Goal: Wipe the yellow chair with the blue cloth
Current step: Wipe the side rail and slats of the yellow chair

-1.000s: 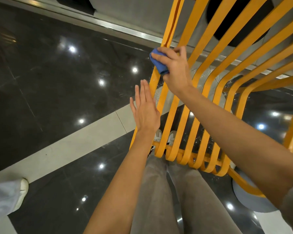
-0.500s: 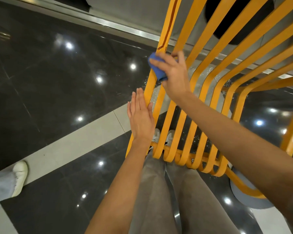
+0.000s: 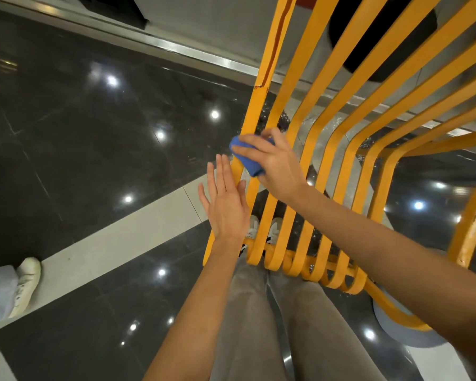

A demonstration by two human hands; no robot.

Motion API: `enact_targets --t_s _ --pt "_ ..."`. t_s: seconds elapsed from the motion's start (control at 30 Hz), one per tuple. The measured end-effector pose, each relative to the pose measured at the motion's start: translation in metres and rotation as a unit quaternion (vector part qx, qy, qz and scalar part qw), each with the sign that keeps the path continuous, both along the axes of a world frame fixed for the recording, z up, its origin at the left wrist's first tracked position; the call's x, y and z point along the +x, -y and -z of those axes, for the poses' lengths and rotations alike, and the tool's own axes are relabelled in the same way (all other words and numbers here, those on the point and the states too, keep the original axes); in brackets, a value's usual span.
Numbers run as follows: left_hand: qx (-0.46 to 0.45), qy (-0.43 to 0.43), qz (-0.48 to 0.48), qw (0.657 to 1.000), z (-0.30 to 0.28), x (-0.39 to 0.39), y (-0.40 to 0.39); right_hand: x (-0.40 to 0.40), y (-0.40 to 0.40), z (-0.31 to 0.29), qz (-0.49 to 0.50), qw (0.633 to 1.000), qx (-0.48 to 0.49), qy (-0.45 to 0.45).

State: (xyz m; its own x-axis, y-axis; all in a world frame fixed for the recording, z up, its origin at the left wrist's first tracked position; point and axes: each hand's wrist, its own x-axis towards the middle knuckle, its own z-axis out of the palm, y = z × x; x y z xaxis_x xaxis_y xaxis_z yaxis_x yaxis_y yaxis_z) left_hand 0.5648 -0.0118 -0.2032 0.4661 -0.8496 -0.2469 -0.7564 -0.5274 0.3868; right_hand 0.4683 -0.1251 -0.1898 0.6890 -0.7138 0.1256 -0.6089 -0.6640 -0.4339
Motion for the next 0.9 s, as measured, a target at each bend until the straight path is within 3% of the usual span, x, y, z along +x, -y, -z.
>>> enact_targets --t_s 0.07,0.27,0.5,0.7,0.77,0.9 --pt "0.019 0.025 -0.003 1.000 -0.001 -0.002 -0.012 -0.010 0.011 -0.001 -0.013 1.000 -0.003 -0.001" --pt "0.052 0.053 -0.020 0.997 0.002 -0.007 -0.035 0.023 0.051 -0.017 0.122 0.992 -0.009 0.010" --pt "0.044 0.043 -0.016 0.998 0.004 -0.005 -0.037 -0.015 -0.051 -0.002 -0.051 0.997 0.061 0.010" --pt "0.039 0.040 -0.007 0.998 0.001 -0.004 -0.037 0.013 0.028 -0.010 0.125 0.992 0.019 0.025" --pt "0.039 0.036 -0.006 0.999 0.003 -0.003 -0.038 0.024 0.010 -0.010 0.105 0.994 0.036 0.013" --pt "0.044 0.038 -0.039 0.998 0.007 -0.005 -0.042 0.002 -0.055 -0.003 -0.045 0.997 0.057 0.009"
